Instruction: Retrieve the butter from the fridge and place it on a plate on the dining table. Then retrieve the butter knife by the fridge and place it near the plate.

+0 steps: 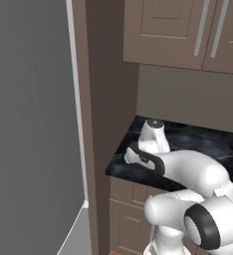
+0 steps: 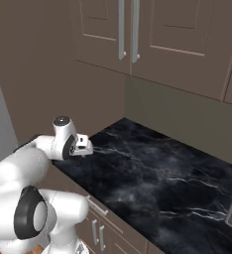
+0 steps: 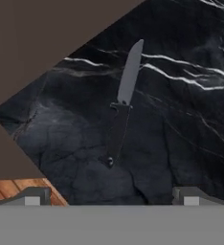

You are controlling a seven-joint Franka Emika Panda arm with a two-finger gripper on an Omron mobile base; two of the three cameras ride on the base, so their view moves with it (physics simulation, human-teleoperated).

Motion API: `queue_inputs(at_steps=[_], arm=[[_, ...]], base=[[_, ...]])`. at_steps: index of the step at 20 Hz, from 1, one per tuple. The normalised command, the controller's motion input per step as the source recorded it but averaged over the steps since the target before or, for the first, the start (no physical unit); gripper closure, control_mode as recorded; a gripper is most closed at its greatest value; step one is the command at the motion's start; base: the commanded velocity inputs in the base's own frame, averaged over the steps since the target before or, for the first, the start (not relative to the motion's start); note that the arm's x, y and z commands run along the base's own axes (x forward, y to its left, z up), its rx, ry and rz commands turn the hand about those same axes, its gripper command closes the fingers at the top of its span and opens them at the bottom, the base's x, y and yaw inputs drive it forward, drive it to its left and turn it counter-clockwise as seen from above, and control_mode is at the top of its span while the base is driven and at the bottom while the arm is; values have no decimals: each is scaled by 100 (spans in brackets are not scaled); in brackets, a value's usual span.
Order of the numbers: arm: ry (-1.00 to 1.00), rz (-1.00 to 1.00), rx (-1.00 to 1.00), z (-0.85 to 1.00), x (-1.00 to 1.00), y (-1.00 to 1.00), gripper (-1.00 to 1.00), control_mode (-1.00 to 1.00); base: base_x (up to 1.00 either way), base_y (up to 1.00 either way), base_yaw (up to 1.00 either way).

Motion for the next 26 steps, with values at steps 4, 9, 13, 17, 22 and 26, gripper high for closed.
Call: queue_inputs(at_steps=[4, 9, 13, 17, 22, 26], arm=[[5, 0, 0, -14, 32, 2, -100, -100], [7, -1, 0, -15, 36, 10, -100, -100], [8, -2, 0, -20, 26, 16, -100, -100], [7, -5, -2, -26, 14, 1, -100, -100], [7, -6, -2, -32, 9, 0, -100, -100], [3, -4, -1, -30, 6, 0, -100, -100]], base=[[0, 0, 0], [0, 0, 0], [0, 0, 0], [0, 0, 0], [0, 0, 0], [0, 0, 0]])
